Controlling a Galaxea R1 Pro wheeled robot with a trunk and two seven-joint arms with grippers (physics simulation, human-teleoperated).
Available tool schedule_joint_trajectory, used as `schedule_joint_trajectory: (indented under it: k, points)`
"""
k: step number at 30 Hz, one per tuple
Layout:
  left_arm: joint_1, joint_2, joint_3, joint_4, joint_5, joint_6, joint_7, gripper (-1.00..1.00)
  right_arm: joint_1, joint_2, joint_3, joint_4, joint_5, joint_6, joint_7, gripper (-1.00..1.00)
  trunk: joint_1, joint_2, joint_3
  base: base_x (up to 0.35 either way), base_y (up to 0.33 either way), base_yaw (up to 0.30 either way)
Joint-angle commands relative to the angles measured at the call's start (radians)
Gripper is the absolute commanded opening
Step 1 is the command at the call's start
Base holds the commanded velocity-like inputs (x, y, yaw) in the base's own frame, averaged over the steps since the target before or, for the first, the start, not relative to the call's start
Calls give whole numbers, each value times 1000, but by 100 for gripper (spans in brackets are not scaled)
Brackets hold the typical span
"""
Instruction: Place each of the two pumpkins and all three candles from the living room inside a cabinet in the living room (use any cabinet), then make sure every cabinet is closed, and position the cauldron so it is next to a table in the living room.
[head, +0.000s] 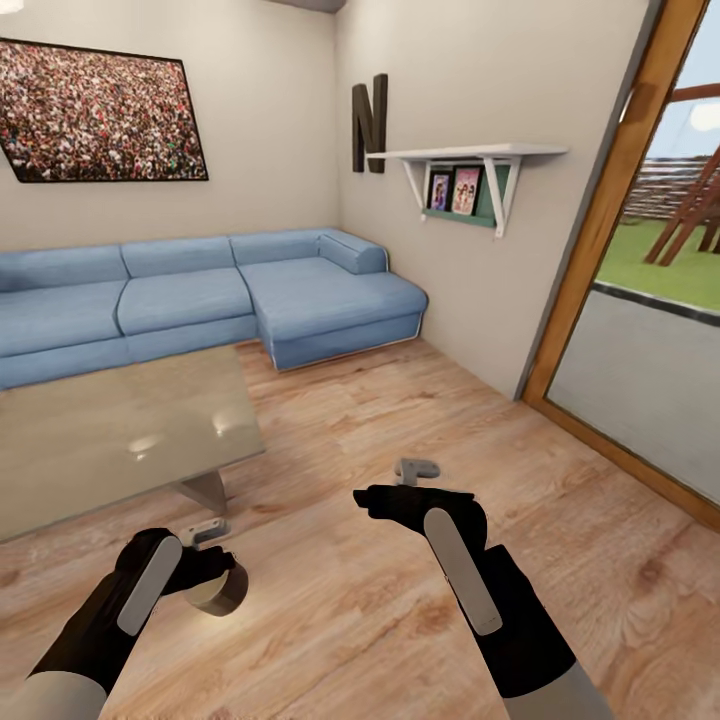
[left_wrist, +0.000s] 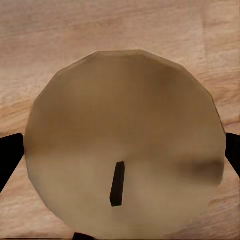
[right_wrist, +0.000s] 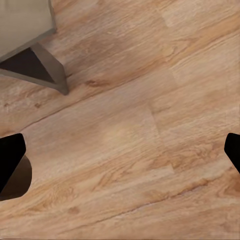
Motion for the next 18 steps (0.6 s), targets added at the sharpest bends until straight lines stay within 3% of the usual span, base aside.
schedule_joint_trajectory:
  k: [1, 18]
  points:
    - [-1, 1, -3, -1, 10, 1, 10, -100, -1, 0, 1, -1, -10, 2, -10, 100, -4, 7, 2, 0, 0, 289]
    - [-1, 1, -2, 3, 9, 1, 11, -100, -1, 0, 2, 0, -10, 4, -10, 100, -69, 126, 56, 0, 0, 289]
